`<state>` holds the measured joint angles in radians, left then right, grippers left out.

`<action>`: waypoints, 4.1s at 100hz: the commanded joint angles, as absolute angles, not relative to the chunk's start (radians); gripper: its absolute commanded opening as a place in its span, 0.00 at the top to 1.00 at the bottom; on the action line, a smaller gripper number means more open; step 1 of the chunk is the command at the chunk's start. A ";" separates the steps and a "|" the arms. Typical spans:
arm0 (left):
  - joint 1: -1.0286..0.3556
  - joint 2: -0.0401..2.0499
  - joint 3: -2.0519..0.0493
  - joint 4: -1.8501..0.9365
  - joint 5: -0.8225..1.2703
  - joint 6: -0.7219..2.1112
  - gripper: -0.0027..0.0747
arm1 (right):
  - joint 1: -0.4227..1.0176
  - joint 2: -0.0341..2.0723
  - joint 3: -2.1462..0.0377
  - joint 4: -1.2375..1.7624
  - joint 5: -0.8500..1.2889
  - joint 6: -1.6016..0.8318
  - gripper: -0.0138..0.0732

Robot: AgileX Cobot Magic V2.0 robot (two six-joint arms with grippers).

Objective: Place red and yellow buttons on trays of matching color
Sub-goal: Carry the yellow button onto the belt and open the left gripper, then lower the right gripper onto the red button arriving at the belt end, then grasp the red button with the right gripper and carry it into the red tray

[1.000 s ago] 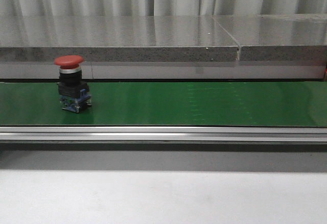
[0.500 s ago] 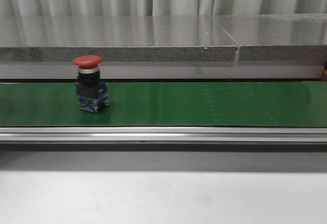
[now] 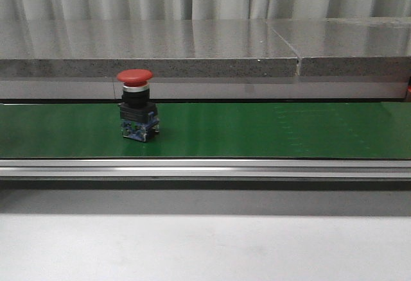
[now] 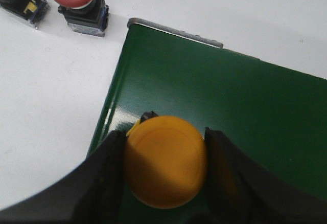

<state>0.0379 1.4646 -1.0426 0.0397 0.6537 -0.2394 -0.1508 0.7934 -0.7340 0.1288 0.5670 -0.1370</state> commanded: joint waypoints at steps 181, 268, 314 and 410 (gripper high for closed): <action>-0.120 0.636 -0.654 0.064 0.373 -0.223 0.11 | -0.150 0.787 -0.769 0.122 0.506 -0.144 0.92; -0.120 0.311 -0.436 0.038 0.397 -0.223 0.99 | -0.150 0.801 -0.769 0.123 0.522 -0.144 0.88; -0.120 0.311 -0.436 0.038 0.397 -0.223 0.99 | -0.150 0.802 -0.769 0.131 0.556 -0.144 0.09; -0.120 0.311 -0.436 0.038 0.397 -0.223 0.99 | 0.186 1.368 -1.011 0.153 0.592 -0.273 0.10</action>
<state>-0.1131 0.3037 -0.4077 0.0448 0.4718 -0.2215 0.1822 1.3646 -0.9549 0.1455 0.6392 -0.2601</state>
